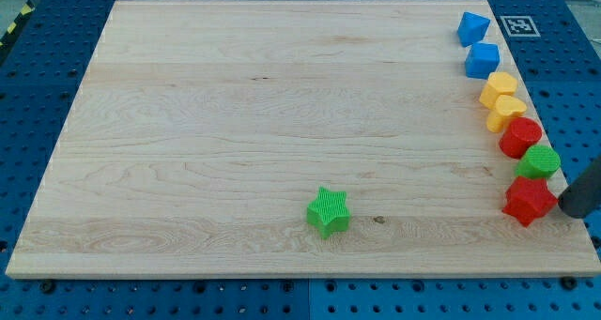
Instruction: Move the red star towards the green star
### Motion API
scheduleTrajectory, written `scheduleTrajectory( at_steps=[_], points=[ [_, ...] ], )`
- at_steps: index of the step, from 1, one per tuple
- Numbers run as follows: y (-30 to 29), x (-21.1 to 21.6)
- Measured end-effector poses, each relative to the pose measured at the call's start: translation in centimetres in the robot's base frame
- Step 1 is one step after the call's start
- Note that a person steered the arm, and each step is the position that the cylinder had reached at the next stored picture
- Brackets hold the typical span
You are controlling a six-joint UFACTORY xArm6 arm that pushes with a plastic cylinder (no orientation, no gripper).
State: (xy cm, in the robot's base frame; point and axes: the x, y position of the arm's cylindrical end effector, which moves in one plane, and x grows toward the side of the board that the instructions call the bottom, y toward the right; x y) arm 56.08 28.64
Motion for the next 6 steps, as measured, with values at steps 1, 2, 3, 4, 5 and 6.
scheduleTrajectory(
  at_steps=[1, 2, 3, 4, 5, 6],
  points=[
    [-3.3, -0.2],
    [-3.7, 0.2],
    [-3.4, 1.4],
    [-4.3, 0.1],
    [-7.9, -1.6],
    [-8.7, -1.6]
  ],
)
